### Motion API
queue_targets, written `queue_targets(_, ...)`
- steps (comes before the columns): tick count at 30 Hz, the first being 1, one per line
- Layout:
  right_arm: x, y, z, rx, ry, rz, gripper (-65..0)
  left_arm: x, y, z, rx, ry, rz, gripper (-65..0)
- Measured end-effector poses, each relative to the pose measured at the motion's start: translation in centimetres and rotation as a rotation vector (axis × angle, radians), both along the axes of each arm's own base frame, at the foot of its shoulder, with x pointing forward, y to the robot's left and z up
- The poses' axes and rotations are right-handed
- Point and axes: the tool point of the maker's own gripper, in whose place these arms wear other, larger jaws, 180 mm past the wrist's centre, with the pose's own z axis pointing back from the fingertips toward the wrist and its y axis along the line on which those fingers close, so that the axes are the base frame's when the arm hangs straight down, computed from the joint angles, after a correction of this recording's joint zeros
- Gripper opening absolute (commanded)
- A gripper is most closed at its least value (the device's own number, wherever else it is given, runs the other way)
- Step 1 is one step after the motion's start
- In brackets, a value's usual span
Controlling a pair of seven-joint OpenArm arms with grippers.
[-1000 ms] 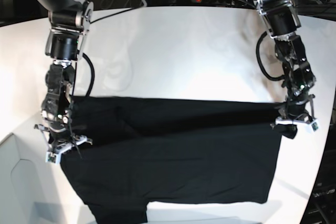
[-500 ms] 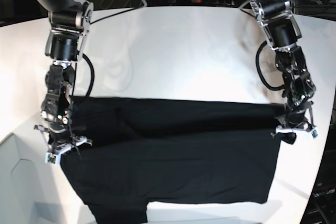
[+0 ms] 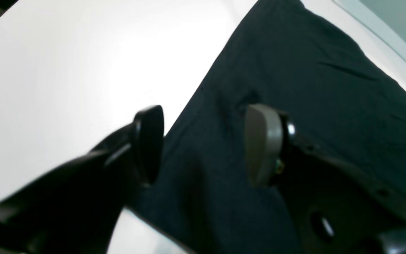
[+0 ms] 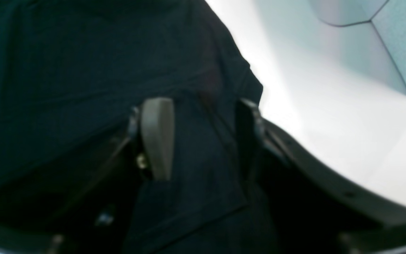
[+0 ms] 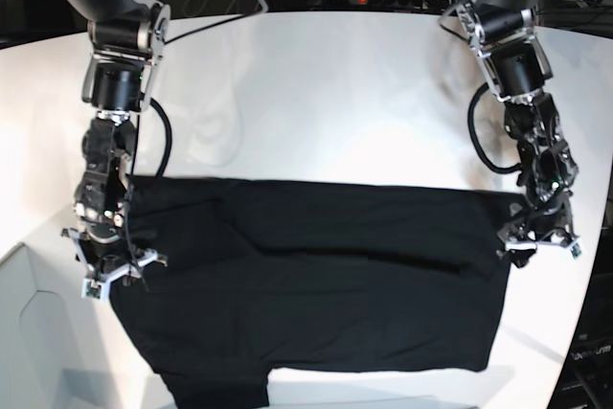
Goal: Fold the T-shirt properly
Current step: 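Hold the raised shoulder edge taut between both grippers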
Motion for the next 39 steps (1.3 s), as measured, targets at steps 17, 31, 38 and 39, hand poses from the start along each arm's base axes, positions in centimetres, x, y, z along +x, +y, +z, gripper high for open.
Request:
queue_targets(17,-4.2,-0.4,0.5,-0.057,-0.040,0.006,-34.3,-6.6,3.6,-6.8,-0.058,0.156,0.114,-29.3)
queue_targets(31,-6.7,-2.3,0.0,-0.115,-0.009,0.001,-34.3,-6.3,3.3,-6.7,-0.056,0.152,0.107,-29.3)
queue_targets(38,-6.8,-3.0,0.0,-0.132,-0.002,0.000,-33.1,-3.4,0.3,-5.9,0.032,0.095,0.005,-29.3)
queue_targets(39,-6.8,-3.2,0.1,-0.138,-0.002,0.000,-32.2,-3.4,0.0,-6.4,0.033,0.105,-0.005,-29.3)
